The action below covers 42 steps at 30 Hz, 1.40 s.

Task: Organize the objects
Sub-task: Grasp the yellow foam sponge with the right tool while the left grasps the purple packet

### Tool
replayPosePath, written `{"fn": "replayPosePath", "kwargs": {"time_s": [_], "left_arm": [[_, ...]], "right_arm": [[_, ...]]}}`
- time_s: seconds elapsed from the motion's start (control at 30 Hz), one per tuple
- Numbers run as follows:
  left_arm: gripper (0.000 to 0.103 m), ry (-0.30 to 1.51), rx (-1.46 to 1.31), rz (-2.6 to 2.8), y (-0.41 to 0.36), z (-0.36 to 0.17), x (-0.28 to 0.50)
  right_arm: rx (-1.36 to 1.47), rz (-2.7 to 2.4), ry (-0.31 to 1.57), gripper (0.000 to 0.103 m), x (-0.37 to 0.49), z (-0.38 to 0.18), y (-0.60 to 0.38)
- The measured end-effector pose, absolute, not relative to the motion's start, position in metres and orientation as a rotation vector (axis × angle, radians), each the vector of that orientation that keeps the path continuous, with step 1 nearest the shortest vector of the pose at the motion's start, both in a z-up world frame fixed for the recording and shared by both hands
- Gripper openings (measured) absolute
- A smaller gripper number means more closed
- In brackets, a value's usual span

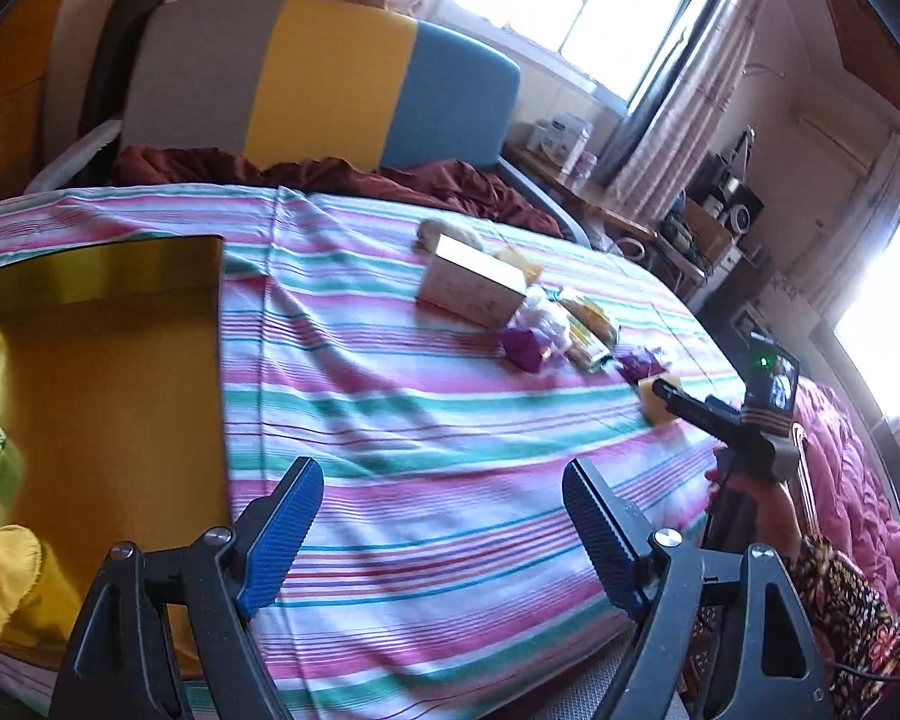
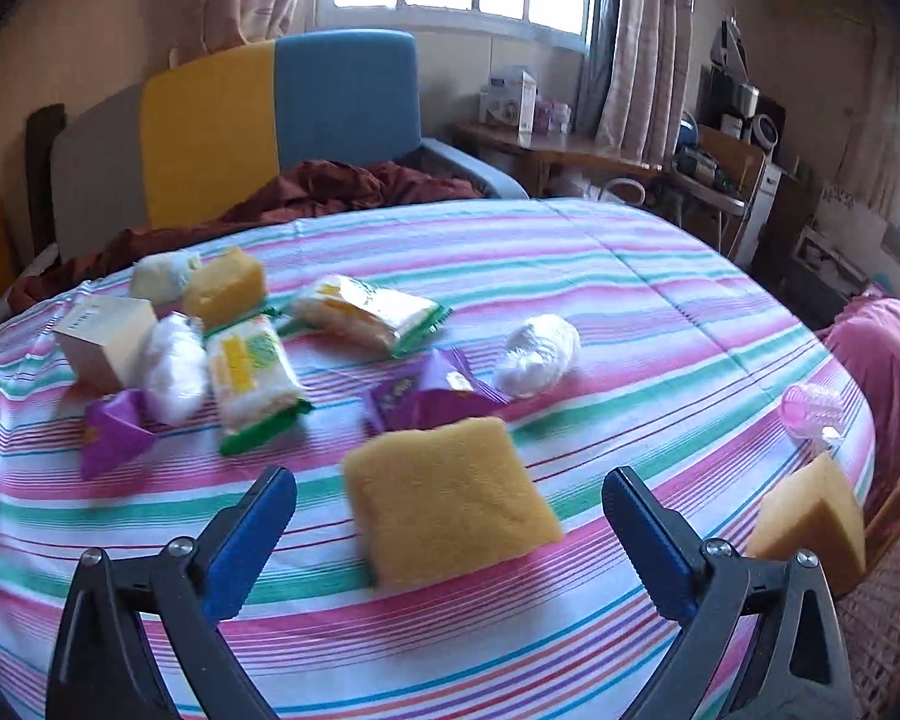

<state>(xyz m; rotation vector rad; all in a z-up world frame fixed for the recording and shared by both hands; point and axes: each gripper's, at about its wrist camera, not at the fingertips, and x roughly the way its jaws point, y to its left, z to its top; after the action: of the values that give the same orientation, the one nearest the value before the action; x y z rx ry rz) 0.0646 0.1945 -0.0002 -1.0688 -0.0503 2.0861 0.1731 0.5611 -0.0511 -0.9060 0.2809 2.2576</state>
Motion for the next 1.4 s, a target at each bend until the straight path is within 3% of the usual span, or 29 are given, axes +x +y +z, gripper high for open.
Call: {"fn": "replayPosePath", "kwargs": {"time_s": [0.17, 0.27, 0.33, 0.8, 1.4], "left_arm": [[0.084, -0.015, -1.092, 2.06, 0.21, -0.007, 0.068], [0.084, 0.003, -1.111, 2.048, 0.217, -0.011, 0.068], [0.084, 0.029, -1.118, 2.043, 0.223, -0.014, 0.068], [0.084, 0.114, -1.138, 1.973, 0.298, -0.029, 0.049], [0.084, 0.491, -0.969, 1.909, 0.439, -0.062, 0.002]], "right_arm": [[-0.899, 2.272, 0.323, 0.102, 0.174, -0.062, 0.572], [-0.903, 2.293, 0.347, 0.087, 0.171, -0.068, 0.574], [-0.923, 2.302, 0.349, 0.069, 0.169, -0.075, 0.573], [-0.864, 2.571, 0.307, 0.065, 0.167, -0.078, 0.532], [-0.863, 2.573, 0.409, 0.066, 0.169, -0.088, 0.537]]}}
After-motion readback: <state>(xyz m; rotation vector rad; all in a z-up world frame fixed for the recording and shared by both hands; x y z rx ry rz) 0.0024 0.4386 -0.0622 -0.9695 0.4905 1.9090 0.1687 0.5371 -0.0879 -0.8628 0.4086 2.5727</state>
